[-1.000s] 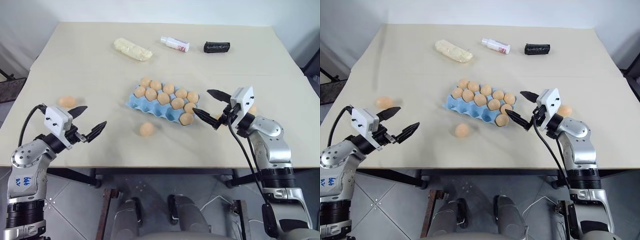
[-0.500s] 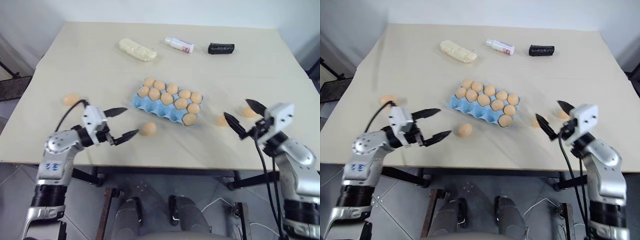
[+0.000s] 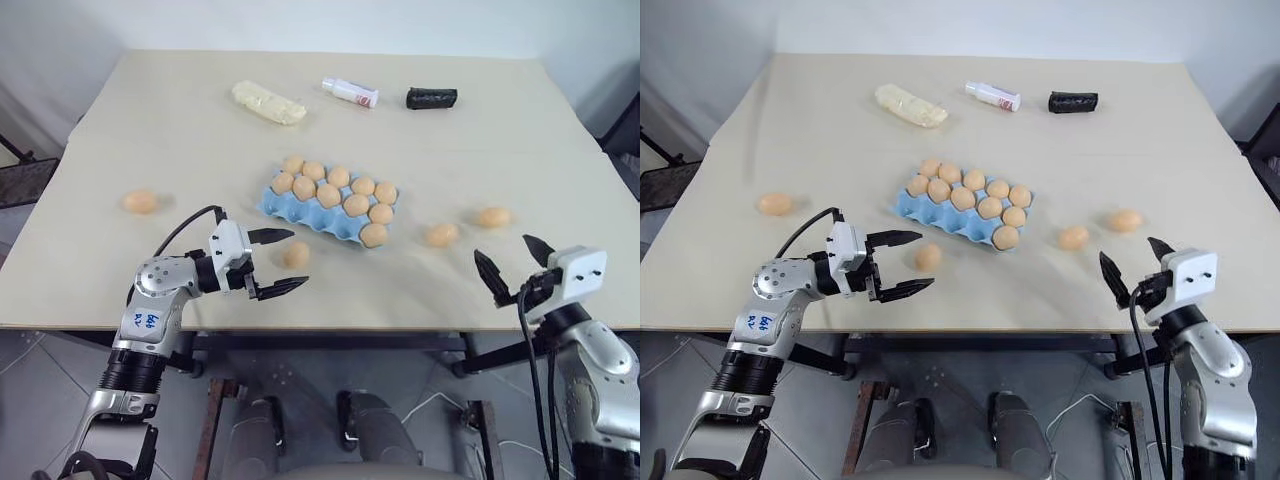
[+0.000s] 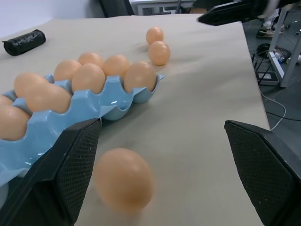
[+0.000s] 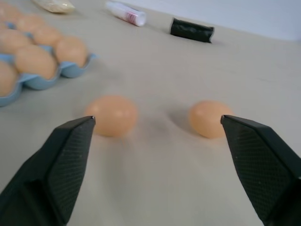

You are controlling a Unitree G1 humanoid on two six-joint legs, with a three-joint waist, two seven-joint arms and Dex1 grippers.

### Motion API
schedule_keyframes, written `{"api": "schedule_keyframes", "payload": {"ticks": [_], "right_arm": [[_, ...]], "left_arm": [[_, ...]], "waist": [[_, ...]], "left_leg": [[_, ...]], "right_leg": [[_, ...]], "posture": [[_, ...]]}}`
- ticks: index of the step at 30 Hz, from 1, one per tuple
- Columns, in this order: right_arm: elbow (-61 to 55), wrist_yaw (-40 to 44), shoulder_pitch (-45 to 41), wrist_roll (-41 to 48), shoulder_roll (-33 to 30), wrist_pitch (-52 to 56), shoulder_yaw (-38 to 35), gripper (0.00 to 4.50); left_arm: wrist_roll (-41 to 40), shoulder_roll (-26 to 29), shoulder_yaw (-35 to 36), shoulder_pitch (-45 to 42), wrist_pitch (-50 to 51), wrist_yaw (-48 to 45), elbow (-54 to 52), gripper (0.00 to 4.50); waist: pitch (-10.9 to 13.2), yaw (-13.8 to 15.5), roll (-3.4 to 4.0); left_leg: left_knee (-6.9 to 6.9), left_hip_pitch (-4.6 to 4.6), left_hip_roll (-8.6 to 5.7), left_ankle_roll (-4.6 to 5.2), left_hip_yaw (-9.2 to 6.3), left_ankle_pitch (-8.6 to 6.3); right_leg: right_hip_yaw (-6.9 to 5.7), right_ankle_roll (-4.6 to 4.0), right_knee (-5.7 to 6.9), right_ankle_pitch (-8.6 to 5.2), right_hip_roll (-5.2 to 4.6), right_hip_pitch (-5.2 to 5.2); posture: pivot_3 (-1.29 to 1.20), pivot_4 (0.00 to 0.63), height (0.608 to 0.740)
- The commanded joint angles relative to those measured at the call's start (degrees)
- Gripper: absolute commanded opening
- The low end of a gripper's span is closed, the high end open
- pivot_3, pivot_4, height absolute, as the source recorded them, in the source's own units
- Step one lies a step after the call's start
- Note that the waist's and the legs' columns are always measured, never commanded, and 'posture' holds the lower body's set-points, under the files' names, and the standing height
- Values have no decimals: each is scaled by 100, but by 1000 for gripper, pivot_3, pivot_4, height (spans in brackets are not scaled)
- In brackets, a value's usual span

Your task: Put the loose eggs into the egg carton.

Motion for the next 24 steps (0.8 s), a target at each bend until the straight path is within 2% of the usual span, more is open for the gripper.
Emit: {"api": "schedule_keyframes", "payload": {"ticks": [1, 10, 12, 20, 22, 24], "right_arm": [[847, 166, -701, -109, -321, -65, 73, 4500], [3773, 395, -2579, -682, -707, -793, 458, 4500], [4195, 396, -2815, -794, -741, -945, 533, 4500], [5141, 396, -3244, -1001, -657, -1395, 649, 4500], [5270, 372, -3295, -1007, -639, -1430, 661, 4109], [5263, 498, -3320, -936, -599, -1440, 682, 3528]], "left_arm": [[-157, 11, 51, 63, 95, -49, -343, 4458], [-110, -35, 25, 186, 164, 22, -656, 4458], [-101, -43, 23, 228, 173, 43, -724, 4458], [-53, -56, 32, 259, 124, 118, -676, 4458], [-58, -62, 26, 226, 143, 139, -695, 4500], [-64, -48, 31, 206, 149, 133, -688, 4500]], "waist": [[0, -14, 1], [1, -2, 2], [1, 2, 3], [1, -6, 4], [1, -12, 4], [1, -14, 5]], "left_leg": [[0, 0, -1, 4, 2, 1], [-13, -5, 0, 16, 4, -9], [-15, -5, 1, 15, 2, -13], [-11, -8, 1, 15, 5, -25], [-8, -7, 1, 14, 5, -25], [-8, -6, 1, 14, 5, -24]], "right_leg": [[0, 4, -9, 6, -2, 4], [35, 10, -49, 22, -4, 15], [34, 93, -49, 68, -3, 14], [36, 97, -55, 69, -3, 14], [39, 98, -54, 69, -4, 14], [40, 96, -53, 69, -4, 14]], "posture": [[0, 150, 740], [0, 150, 740], [0, 150, 740], [0, 150, 740], [0, 150, 740], [0, 150, 740]]}}
